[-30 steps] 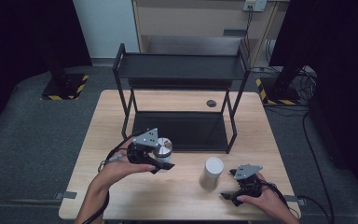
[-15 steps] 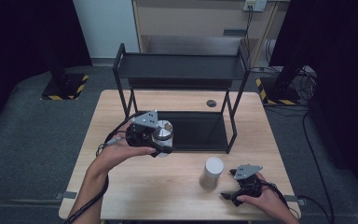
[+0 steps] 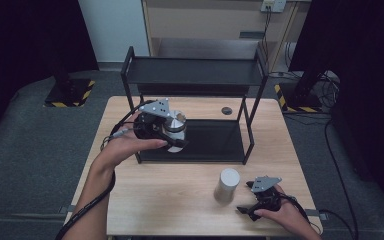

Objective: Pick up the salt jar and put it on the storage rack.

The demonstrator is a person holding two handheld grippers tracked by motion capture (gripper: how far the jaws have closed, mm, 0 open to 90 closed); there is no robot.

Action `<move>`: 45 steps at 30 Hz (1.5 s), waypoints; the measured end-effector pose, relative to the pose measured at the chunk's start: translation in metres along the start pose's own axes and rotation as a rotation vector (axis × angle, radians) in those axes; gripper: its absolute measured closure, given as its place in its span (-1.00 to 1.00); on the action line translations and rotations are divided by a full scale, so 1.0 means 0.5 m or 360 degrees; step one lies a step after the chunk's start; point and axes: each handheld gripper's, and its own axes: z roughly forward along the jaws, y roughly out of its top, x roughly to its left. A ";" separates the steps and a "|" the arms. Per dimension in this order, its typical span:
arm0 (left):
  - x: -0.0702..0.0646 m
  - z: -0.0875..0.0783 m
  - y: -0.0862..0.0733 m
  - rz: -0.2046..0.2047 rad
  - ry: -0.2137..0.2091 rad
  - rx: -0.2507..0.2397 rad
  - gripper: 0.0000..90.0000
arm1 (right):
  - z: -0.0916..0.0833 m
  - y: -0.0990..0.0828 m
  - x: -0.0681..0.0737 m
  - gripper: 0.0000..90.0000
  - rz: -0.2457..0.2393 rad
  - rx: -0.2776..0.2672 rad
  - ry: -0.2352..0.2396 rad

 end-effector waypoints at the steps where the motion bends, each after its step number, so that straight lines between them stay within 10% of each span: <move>1: 0.002 -0.003 0.006 0.0002 0.0006 0.0005 -0.34 | 0.000 0.000 0.000 -0.96 -0.0004 0.0000 -0.0001; 45: 0.064 -0.074 0.142 -0.0021 0.0131 -0.0033 -0.34 | 0.000 0.000 0.001 -0.96 0.0001 -0.0002 -0.0003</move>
